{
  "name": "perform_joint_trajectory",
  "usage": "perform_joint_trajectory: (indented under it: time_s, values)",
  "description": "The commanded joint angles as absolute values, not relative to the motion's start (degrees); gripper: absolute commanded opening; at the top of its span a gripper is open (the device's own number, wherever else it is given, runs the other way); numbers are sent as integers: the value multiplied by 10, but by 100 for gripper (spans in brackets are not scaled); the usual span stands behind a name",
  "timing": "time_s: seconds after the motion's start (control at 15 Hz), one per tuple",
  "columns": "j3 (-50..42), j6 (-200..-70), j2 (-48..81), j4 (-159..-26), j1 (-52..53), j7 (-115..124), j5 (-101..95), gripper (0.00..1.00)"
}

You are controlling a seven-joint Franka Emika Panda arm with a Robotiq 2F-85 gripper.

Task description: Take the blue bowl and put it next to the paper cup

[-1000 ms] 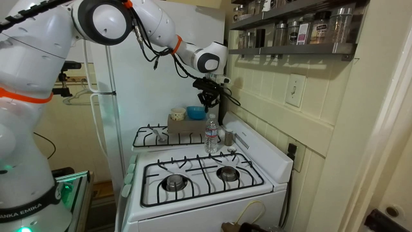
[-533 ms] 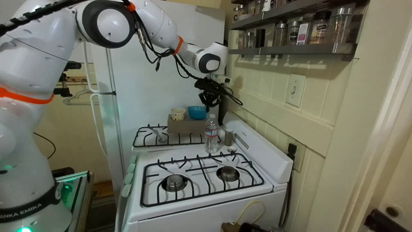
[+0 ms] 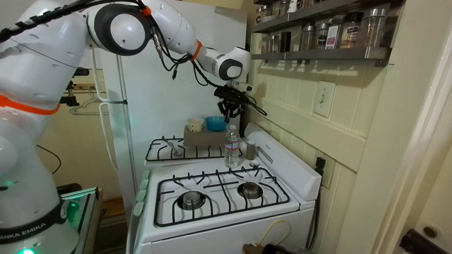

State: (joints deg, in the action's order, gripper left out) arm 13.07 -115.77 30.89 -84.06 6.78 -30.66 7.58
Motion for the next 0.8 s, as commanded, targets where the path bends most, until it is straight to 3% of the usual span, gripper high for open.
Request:
perform_joint_trajectory:
  time_s: [0.0, 0.47, 0.53, 0.73]
  values:
    - [136, -1123, 324, -814, 65, -315, 73, 44]
    - [136, -1101, 271, -837, 60, -313, 74, 95]
    - [132, -1097, 253, -848, 63, -304, 67, 100]
    - [128, -1081, 228, -858, 64, -276, 78, 100]
